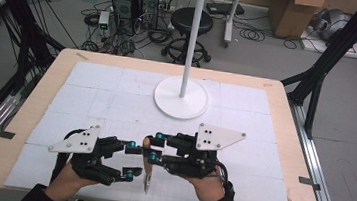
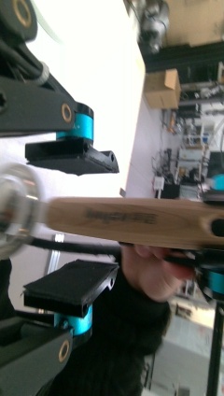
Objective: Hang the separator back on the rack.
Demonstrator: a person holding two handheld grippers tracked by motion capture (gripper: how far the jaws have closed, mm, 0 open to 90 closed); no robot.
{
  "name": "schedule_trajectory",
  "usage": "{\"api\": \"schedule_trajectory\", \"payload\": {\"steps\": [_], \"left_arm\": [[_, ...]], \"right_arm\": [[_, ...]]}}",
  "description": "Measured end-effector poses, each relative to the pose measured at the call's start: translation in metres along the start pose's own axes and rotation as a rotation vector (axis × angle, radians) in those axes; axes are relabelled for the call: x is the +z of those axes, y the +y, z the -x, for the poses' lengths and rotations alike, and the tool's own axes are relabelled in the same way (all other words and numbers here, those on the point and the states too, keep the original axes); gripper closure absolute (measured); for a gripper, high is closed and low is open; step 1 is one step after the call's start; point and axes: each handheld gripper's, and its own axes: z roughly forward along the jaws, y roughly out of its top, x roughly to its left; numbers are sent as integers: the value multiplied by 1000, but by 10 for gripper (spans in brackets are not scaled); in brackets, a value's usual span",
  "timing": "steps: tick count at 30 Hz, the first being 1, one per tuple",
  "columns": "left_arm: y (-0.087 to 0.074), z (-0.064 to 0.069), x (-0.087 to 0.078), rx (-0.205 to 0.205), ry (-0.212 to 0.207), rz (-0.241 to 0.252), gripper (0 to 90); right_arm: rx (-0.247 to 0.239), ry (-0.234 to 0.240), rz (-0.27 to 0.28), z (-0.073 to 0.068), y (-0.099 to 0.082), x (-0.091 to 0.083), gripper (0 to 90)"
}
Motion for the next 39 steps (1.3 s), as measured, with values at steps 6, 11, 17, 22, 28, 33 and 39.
{"api": "schedule_trajectory", "payload": {"steps": [6, 11, 17, 22, 28, 33, 39], "left_arm": [[-1, 1, 4, -12, 40, -25, 415], [-2, 3, 9, -2, 59, -55, 414], [-3, 3, 12, -10, 99, -77, 420], [-4, 2, 13, -25, 124, -102, 496], [-5, 0, 9, -41, 173, -111, 544], [-5, 1, 10, -34, 181, -123, 685], [-5, 2, 10, -18, 141, -141, 705]], "right_arm": [[-13, -121, -57, -7, 12, -2, 703], [3, -160, -80, -12, 13, 5, 703], [-3, -238, -114, -19, 17, 17, 703], [2, -262, -126, -23, 16, 26, 702], [26, -298, -112, -22, 15, 28, 702], [40, -317, -102, -21, 12, 26, 702], [68, -286, -88, -19, 8, 24, 689]]}}
